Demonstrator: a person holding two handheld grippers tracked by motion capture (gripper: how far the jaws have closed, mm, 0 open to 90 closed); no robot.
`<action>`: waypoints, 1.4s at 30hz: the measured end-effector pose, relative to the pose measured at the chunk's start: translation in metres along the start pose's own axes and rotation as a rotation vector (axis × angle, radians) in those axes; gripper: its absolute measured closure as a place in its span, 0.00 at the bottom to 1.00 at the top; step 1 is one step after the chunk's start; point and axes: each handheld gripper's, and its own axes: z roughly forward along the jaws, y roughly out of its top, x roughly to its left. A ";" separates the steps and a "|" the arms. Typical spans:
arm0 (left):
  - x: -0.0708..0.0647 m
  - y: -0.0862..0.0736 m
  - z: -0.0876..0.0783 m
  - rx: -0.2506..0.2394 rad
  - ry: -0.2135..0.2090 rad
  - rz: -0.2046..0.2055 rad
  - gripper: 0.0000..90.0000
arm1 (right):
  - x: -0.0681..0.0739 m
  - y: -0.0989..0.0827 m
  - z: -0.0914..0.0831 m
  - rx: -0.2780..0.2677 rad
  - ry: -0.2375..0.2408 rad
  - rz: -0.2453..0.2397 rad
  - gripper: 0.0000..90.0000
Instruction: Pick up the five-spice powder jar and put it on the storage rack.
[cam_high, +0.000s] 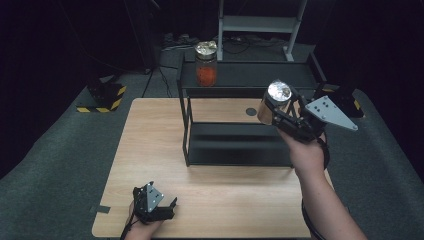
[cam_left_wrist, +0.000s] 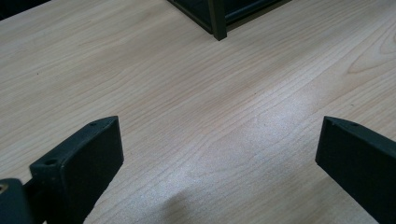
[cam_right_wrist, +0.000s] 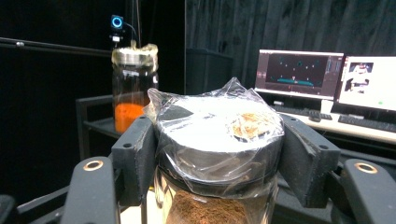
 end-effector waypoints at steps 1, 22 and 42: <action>0.000 0.000 0.000 0.000 0.000 0.000 0.01 | 0.000 0.002 0.001 -0.003 -0.001 -0.002 0.38; 0.001 -0.001 -0.001 -0.007 -0.005 -0.014 0.01 | -0.009 0.034 0.031 -0.002 -0.047 0.001 0.38; 0.003 -0.003 -0.001 -0.014 -0.009 -0.022 0.01 | -0.006 0.042 0.078 0.033 -0.066 -0.008 0.38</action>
